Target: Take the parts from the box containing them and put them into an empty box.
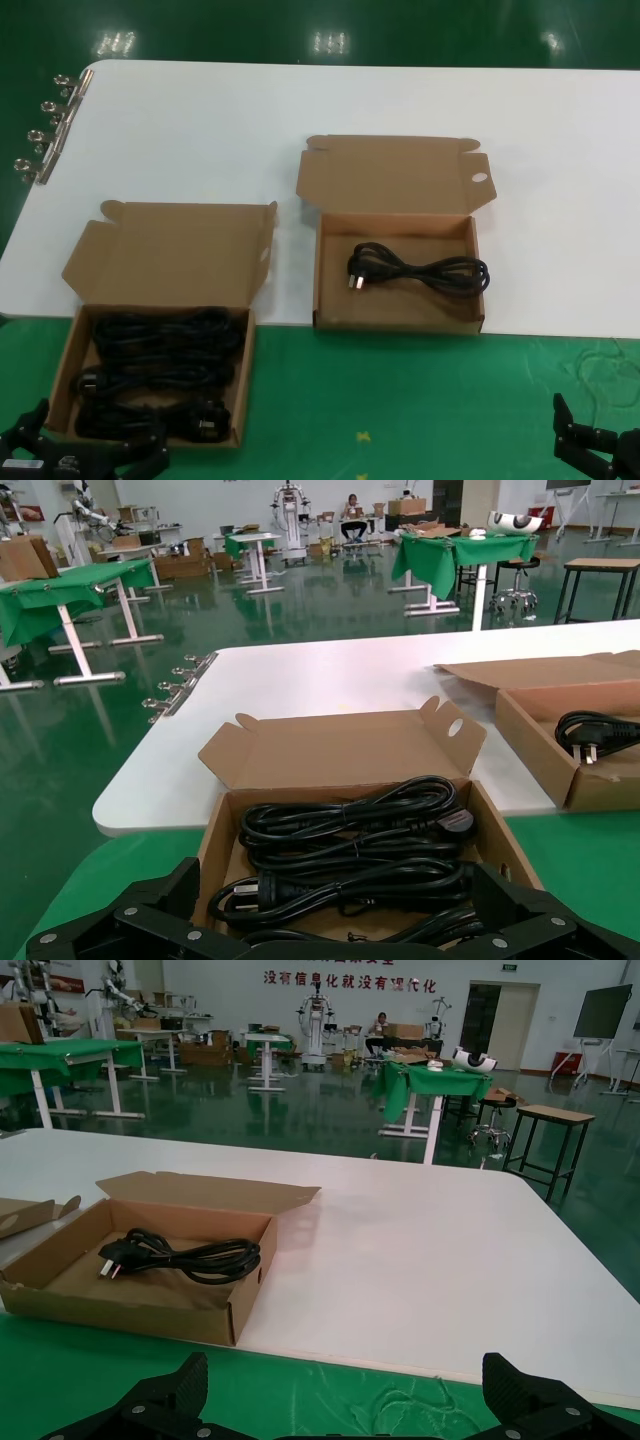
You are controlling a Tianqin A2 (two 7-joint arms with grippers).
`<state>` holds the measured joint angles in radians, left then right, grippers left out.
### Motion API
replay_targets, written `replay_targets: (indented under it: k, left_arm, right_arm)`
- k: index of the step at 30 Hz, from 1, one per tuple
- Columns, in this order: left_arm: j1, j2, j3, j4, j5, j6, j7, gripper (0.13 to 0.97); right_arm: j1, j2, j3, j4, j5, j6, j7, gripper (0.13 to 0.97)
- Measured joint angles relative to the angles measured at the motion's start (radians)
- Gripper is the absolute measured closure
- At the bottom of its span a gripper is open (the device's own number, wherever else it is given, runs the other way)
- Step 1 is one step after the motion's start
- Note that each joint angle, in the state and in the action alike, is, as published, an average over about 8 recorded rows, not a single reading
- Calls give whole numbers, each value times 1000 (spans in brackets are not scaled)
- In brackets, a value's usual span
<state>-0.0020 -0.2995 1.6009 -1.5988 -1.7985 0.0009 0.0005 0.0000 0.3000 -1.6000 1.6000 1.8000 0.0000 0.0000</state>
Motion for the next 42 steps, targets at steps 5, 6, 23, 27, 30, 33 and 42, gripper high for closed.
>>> replay_targets:
  k: [5,6,23,27,30,33,42]
  left_arm:
    - [0,0,0,0,0,0,0,132]
    - [0,0,0,0,0,0,0,132]
    - [0,0,0,0,0,0,0,132]
    - [0,0,0,0,0,0,0,132]
    - [0,0,0,0,0,0,0,132]
    - [0,0,0,0,0,0,0,132]
    - [0,0,0,0,0,0,0,132]
  right_arm:
    - [0,0,0,0,0,0,0,129]
    - [0,0,0,0,0,0,0,129]
    - [0,0,0,0,0,0,0,129]
    - [0,0,0,0,0,0,0,129]
    - [0,0,0,0,0,0,0,129]
    - [0,0,0,0,0,0,0,129]
    - [0,0,0,0,0,0,0,129]
